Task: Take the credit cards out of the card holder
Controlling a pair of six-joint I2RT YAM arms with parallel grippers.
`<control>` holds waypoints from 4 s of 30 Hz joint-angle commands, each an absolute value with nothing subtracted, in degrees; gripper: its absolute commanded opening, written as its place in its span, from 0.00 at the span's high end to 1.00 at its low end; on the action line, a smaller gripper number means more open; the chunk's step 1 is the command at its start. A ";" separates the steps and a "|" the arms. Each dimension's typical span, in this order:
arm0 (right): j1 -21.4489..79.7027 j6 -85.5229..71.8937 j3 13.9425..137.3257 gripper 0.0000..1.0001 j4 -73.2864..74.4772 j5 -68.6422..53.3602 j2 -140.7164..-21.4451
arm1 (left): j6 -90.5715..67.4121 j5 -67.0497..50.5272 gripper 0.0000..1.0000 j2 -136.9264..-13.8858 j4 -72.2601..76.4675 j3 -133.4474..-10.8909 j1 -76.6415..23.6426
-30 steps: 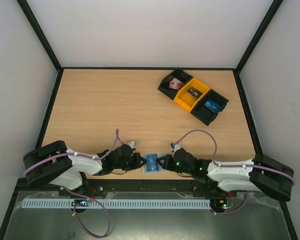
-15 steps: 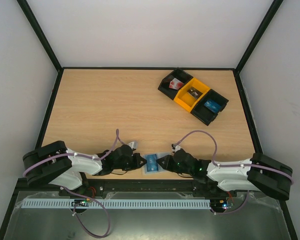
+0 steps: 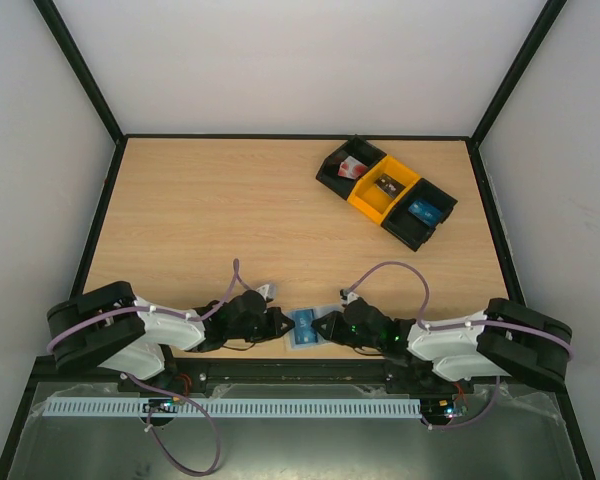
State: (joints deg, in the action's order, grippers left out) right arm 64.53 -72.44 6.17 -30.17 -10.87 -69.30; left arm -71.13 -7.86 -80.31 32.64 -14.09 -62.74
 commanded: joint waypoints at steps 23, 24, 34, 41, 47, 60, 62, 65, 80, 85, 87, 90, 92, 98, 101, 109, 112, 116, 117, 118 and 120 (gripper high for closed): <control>64.87 -72.83 1.12 0.95 -29.30 -7.92 -57.10 | -70.93 -6.91 0.85 -77.51 25.64 -13.87 -63.38; 64.86 -72.93 1.14 0.93 -29.66 -8.11 -57.58 | -70.93 -7.01 0.82 -76.95 25.34 -14.42 -63.45; 64.90 -73.61 1.34 0.86 -36.15 -10.60 -64.45 | -70.83 -5.61 0.66 -73.55 21.94 -17.08 -63.42; 64.88 -73.58 1.76 0.87 -38.14 -11.25 -66.88 | -70.92 -5.48 0.66 -74.52 24.35 -16.38 -63.37; 64.90 -73.56 1.80 0.87 -39.31 -11.38 -68.29 | -71.01 -7.02 0.78 -77.90 27.17 -16.41 -63.81; 64.92 -74.15 0.49 0.93 -44.03 -11.56 -70.34 | -72.82 -6.42 0.97 -82.26 28.92 -14.24 -64.38; 64.90 -74.22 0.07 0.97 -45.16 -11.82 -70.31 | -73.13 -6.18 0.97 -82.44 28.96 -13.63 -64.34; 64.86 -74.06 -0.30 0.98 -46.25 -11.80 -70.17 | -73.71 -6.07 0.97 -82.53 29.67 -12.73 -64.38; 64.87 -74.62 -3.19 0.98 -40.53 -7.90 -62.09 | -74.62 -5.27 0.97 -81.76 29.55 -11.05 -64.35; 64.91 -74.41 -3.47 0.98 -35.07 -6.19 -56.87 | -74.37 -5.43 0.97 -81.98 30.06 -10.89 -64.34; 64.87 -74.00 -3.03 0.98 -32.85 -5.99 -55.68 | -74.37 -5.53 0.97 -82.16 30.62 -10.68 -64.38; 64.90 -73.65 -2.28 0.92 -30.42 -5.84 -55.29 | -74.32 -5.75 0.97 -82.48 31.09 -10.56 -64.39; 64.91 -73.87 -2.20 0.83 -29.41 -5.41 -55.52 | -73.91 -5.95 0.97 -82.69 31.25 -10.73 -64.39; 64.88 -73.34 -1.53 0.81 -32.03 -7.11 -59.46 | -73.34 -6.93 0.97 -83.89 32.77 -11.18 -64.66; 64.87 -73.25 -0.97 0.82 -34.68 -8.49 -62.96 | -73.30 -6.94 0.97 -84.35 32.78 -11.54 -64.95; 64.95 -72.64 0.83 0.90 -46.10 -13.85 -74.56 | -73.13 -6.85 0.97 -85.22 32.90 -12.21 -65.45; 64.89 -73.37 0.20 0.98 -50.62 -14.52 -77.39 | -73.33 -6.89 0.97 -85.92 32.84 -12.41 -65.48; 64.92 -73.81 -1.01 0.98 -52.00 -13.59 -78.04 | -73.19 -5.36 0.97 -84.32 29.93 -12.35 -65.41; 64.87 -73.83 -1.43 0.98 -51.94 -13.21 -77.80 | -73.01 -4.80 0.97 -83.50 28.75 -12.34 -65.33; 64.92 -73.84 -1.93 0.98 -51.87 -12.95 -77.52 | -72.81 -4.23 0.97 -82.72 27.69 -12.31 -65.16; 64.88 -73.69 -2.63 0.98 -51.80 -12.54 -76.68 | -72.54 -3.37 0.97 -81.11 25.36 -12.26 -64.69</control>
